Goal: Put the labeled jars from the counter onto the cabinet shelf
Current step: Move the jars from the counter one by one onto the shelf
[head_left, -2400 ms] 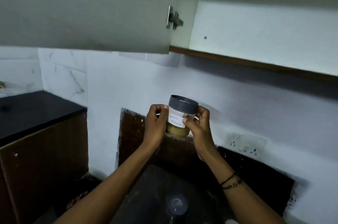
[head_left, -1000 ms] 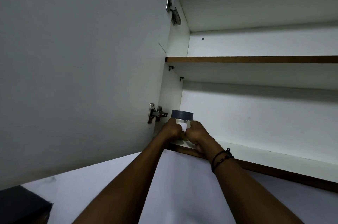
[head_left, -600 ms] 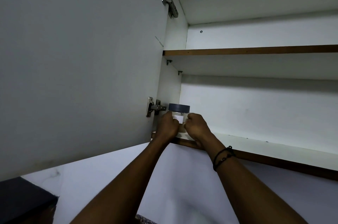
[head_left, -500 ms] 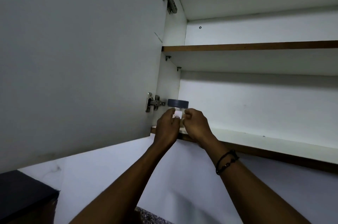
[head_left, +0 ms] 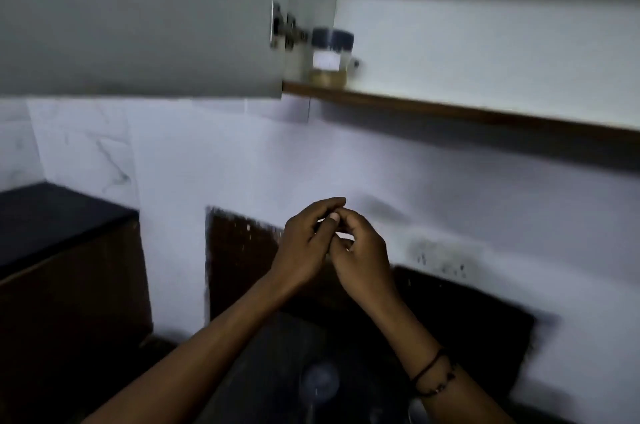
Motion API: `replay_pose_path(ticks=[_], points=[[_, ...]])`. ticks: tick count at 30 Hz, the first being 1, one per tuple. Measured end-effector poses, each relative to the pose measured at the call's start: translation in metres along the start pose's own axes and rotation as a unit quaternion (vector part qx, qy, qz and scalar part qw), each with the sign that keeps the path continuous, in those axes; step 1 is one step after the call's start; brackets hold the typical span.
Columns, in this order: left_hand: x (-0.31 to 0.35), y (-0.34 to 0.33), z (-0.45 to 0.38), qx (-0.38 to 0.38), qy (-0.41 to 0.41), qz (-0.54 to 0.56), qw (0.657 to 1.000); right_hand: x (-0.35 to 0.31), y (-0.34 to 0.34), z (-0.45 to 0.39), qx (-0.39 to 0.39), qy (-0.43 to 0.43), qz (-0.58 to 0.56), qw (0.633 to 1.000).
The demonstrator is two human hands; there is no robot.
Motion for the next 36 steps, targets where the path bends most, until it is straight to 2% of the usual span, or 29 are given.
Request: replay_pose_path(ticks=[4, 9, 15, 20, 25, 27, 32, 36], points=[[-0.053, -0.018, 0.104, -0.060, 0.000, -0.070, 0.996, 0.063, -0.015, 0.097, -0.035, -0.086, 0.053, 0.994], [-0.117, -0.033, 0.239, -0.165, 0.083, -0.101, 0.978, 0.125, -0.042, 0.226, -0.104, -0.198, 0.097, 0.970], [-0.163, -0.034, 0.324, -0.237, 0.120, -0.169, 0.949, 0.158, -0.066, 0.308, -0.200, -0.276, 0.130, 0.931], [-0.182, -0.036, 0.348, -0.242, 0.122, -0.211, 0.939, 0.168, -0.077, 0.330, -0.244, -0.276, 0.149, 0.918], [-0.190, -0.035, 0.359, -0.201, 0.288, -0.119, 0.928, 0.173, -0.080, 0.339, -0.268, -0.277, 0.158, 0.909], [-0.191, -0.035, 0.363, -0.184, 0.328, -0.071, 0.924, 0.176, -0.080, 0.344, -0.276, -0.265, 0.157, 0.910], [-0.190, -0.039, 0.366, -0.149, 0.377, -0.011, 0.914, 0.182, -0.085, 0.352, -0.262, -0.278, 0.115, 0.917], [-0.193, -0.041, 0.366, -0.141, 0.400, 0.005, 0.906, 0.184, -0.083, 0.351, -0.206, -0.318, 0.082, 0.922]])
Point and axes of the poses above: each hand's wrist, its own z-axis away from the middle knuckle, its own y-axis out of the back of the hand, x = y × z, the point moved 2 cm from there along -z, towards the middle knuckle, and after that the axes turned 10 degrees about -z, right-handed, at the moved point
